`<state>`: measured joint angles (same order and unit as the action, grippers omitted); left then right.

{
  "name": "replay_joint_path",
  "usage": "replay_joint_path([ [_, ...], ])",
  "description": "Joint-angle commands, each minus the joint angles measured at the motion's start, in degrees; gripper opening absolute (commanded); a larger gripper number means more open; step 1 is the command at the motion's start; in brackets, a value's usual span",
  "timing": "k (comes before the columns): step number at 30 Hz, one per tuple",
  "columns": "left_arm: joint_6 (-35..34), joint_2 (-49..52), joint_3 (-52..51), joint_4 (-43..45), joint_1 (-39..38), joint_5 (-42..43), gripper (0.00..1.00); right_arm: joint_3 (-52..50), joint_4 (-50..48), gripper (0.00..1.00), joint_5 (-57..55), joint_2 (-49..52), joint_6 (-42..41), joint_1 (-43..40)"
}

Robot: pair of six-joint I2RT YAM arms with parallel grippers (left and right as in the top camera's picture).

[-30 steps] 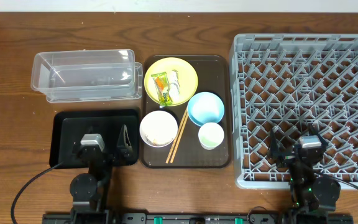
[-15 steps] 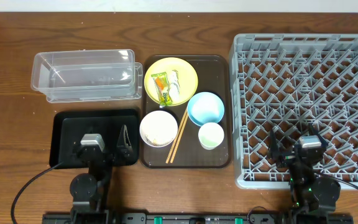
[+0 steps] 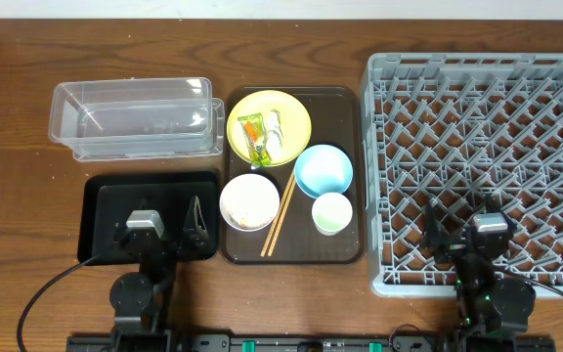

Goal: Sort waste into correct bins and load items into the dishwasher rack
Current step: 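Raise both arms from rest toward the table items, then reach the left gripper to the yellow plate and grasp the white tissue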

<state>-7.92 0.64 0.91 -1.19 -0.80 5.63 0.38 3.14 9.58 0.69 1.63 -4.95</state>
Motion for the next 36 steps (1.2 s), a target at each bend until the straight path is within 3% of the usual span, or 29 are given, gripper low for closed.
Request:
replay_joint_path([
  [1, -0.96, 0.48, -0.11, -2.8, 0.24, 1.2, 0.98, 0.22, 0.17, 0.99, -3.96, -0.31, -3.78, 1.6],
  [10, -3.13, 10.36, 6.36, -7.02, 0.24, 1.2, 0.98, 7.08, 7.17, 0.99, -7.26, 5.64, -3.76, 1.6],
  [20, -3.1, 33.11, 27.76, -21.75, 0.24, 1.25, 0.98, 27.19, 18.38, 0.99, -8.9, 30.8, -3.76, 1.6],
  [30, -3.1, 59.34, 51.74, -46.38, 0.24, 2.23, 0.98, 49.83, 39.52, 0.99, -8.87, 56.24, -3.74, 1.6],
  [36, -3.1, 64.89, 56.68, -47.93, 0.24, 10.4, 0.98, 54.71, 43.43, 0.99, -4.35, 61.61, -3.76, 1.6],
])
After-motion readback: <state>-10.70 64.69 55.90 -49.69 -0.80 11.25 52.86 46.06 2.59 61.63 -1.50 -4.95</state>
